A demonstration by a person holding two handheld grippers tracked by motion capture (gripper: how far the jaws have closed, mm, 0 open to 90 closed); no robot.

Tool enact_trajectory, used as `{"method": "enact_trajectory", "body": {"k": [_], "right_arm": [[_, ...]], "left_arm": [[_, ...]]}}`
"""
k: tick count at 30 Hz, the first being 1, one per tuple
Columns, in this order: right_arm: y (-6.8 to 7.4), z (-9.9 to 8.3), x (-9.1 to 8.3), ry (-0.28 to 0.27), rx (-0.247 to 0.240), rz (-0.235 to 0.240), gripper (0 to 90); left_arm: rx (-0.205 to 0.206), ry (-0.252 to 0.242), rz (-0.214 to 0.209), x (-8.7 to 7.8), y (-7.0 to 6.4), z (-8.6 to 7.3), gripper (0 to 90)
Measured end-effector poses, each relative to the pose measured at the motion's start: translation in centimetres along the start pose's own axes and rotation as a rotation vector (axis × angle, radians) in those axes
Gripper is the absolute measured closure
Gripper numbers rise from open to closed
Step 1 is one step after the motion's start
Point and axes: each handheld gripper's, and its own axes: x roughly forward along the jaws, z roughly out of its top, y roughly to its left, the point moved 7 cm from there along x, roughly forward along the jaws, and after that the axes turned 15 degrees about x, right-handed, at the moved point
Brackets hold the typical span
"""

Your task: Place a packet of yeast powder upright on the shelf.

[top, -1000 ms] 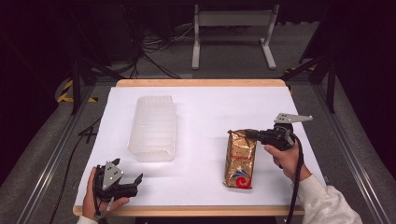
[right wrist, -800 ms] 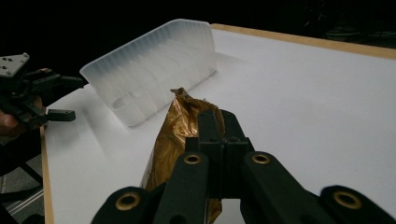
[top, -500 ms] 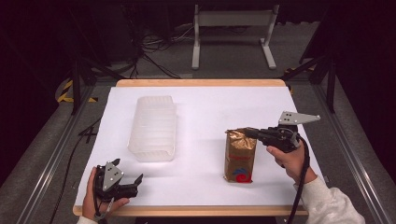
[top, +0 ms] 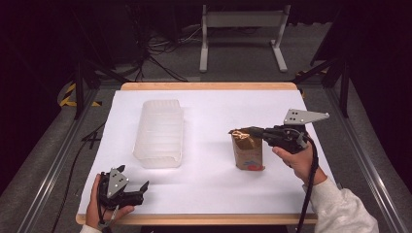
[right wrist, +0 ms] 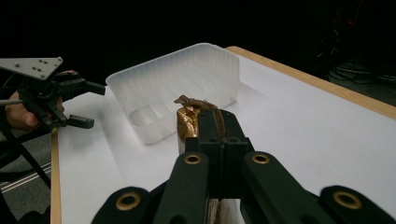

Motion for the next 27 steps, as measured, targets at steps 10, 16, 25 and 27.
{"method": "enact_trajectory", "body": {"k": [10, 16, 25, 27], "right_arm": [[-0.3, 1.7, 0.6, -0.014, -0.021, -0.017, 89.9], [-0.2, 2.4, 1.3, -0.013, -0.03, -0.016, 89.8], [0.2, 3.6, 2.4, -0.027, -0.043, -0.01, 89.9], [0.3, 3.8, 2.6, -0.031, -0.043, -0.002, 89.8]], "left_arm": [[-0.003, 0.002, -0.005, 0.0, 0.0, 0.0, 5.9], [0.0, -0.003, -0.002, -0.1, 0.1, 0.0, 5.9], [0.003, -0.004, 0.0, -0.1, 0.1, 0.0, 6.0], [0.003, -0.005, 0.0, -0.1, 0.1, 0.0, 6.0]]}}
